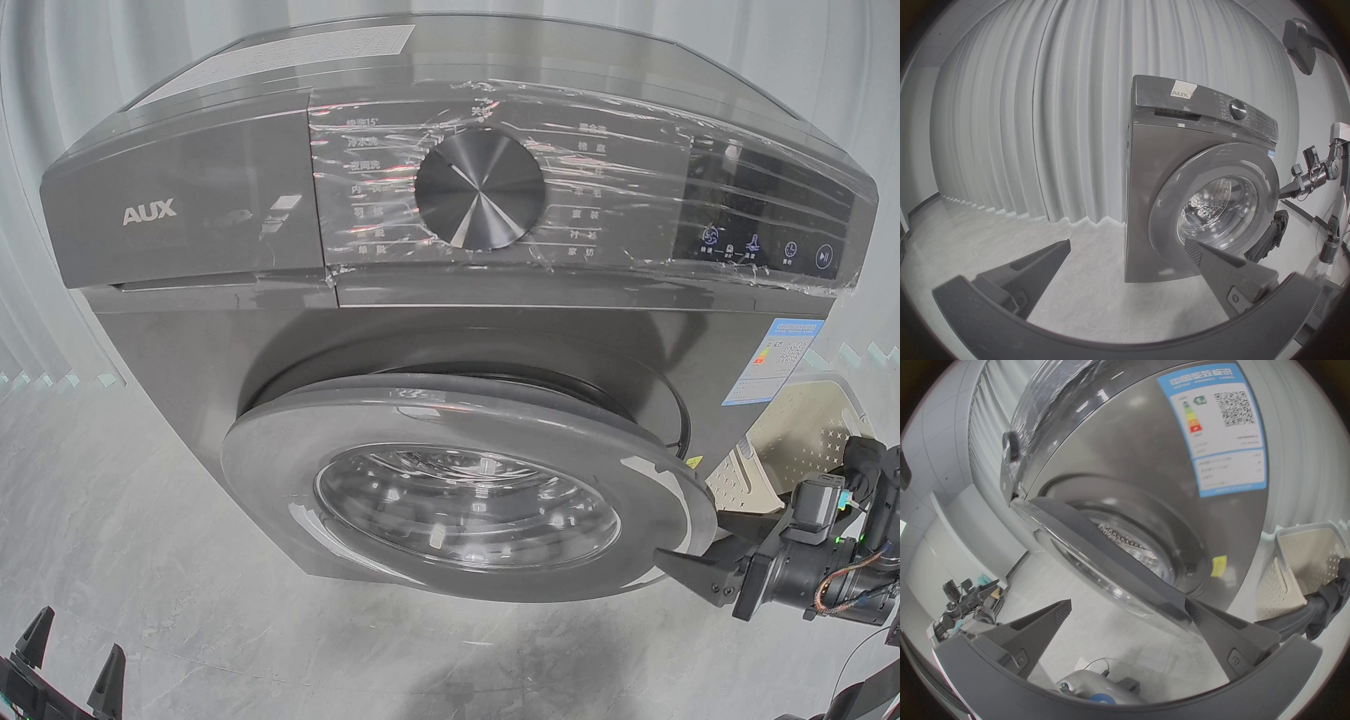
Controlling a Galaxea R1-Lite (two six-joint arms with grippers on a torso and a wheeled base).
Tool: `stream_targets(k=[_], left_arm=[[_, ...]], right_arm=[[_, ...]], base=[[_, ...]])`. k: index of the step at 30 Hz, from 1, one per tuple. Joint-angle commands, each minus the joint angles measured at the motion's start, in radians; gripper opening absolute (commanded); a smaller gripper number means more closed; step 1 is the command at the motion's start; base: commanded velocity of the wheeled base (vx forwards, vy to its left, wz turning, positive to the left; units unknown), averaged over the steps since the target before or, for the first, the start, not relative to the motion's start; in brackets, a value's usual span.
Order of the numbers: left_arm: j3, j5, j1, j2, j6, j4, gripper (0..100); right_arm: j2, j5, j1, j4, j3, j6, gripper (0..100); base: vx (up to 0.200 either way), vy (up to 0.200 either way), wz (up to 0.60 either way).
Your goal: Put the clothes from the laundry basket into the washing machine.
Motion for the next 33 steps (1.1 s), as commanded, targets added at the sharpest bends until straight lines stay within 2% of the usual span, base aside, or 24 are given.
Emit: stream_targets(k=[1,6,11,13,18,26,33], left_arm=[[0.015,0.000,0.000,-0.016,-0.002,0.000,100],[0.015,0.000,0.000,-0.016,-0.001,0.000,100],[0.015,0.000,0.000,-0.016,0.001,0.000,100],[0.015,0.000,0.000,-0.016,0.001,0.000,100],[0.015,0.000,0.000,-0.016,0.001,0.000,100],[0.015,0.000,0.000,-0.016,0.001,0.000,100],[0.015,0.000,0.000,-0.016,0.002,0.000,100]], right_arm=[[0.032,0.013,0.025,0.002,-0.005,0.000,100],[-0.006,0.013,0.039,0.003,0.018,-0.003,100],[-0.026,0.016,0.029,0.003,0.018,-0.029,100],[-0.003,0.018,0.035,0.002,0.013,-0.029,100],[0.030,0.018,0.039,-0.017,0.012,-0.029,100],[0.018,0.021,0.096,-0.021,0.064,-0.023,100],[-0.019,0.021,0.088,-0.024,0.073,-0.020,100]], base=[[0.000,0.000,0.00],[0.000,0.000,0.00],[0.000,0.000,0.00],[0.000,0.000,0.00],[-0.200,0.000,0.00],[0.000,0.000,0.00],[0.000,0.000,0.00]])
